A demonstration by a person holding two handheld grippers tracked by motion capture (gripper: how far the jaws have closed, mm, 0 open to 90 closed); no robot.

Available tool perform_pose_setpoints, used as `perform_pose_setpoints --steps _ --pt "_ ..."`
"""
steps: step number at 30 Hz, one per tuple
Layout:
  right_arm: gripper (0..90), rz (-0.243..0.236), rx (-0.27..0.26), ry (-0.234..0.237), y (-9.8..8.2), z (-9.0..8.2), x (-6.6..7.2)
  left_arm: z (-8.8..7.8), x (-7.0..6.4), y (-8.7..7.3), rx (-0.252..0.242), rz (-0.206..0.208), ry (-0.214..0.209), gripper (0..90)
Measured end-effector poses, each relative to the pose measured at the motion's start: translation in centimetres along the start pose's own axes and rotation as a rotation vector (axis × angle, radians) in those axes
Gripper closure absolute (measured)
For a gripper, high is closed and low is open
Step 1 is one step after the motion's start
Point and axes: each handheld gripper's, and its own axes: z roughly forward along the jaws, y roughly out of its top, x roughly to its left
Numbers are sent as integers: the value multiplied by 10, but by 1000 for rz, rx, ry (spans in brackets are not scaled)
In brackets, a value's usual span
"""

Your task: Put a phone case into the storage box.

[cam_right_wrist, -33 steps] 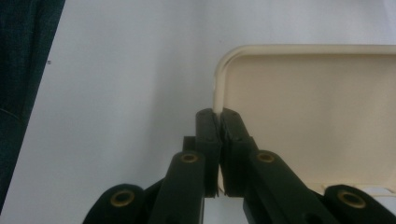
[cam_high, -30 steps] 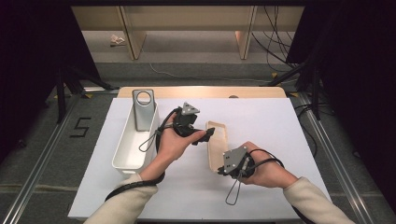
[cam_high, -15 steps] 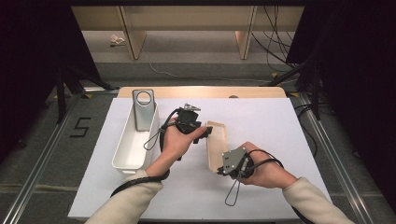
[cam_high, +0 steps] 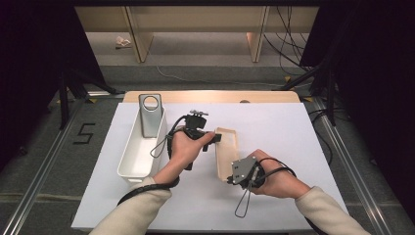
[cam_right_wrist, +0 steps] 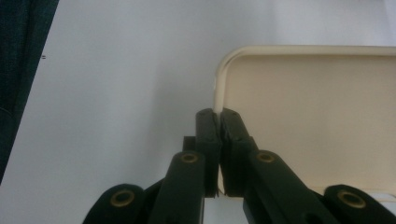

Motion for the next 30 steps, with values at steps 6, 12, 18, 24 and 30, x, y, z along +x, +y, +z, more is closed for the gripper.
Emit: perform_pose_setpoints --steps 6,12,18,24,30 --pt "881 -5 -5 0 0 2 0 -2 -1 1 -10 -25 -24 709" --pt "883 -10 2 -4 0 4 -1 -5 -4 1 -33 -53 -56 764" --pt "884 -9 11 -6 -2 6 -2 -9 -10 3 -54 -69 -90 814" --pt "871 8 12 -29 -2 7 -4 -14 -16 6 -78 -51 -114 836" --pt "738 74 -36 -53 -4 4 -7 -19 -17 8 -113 9 -98 838"
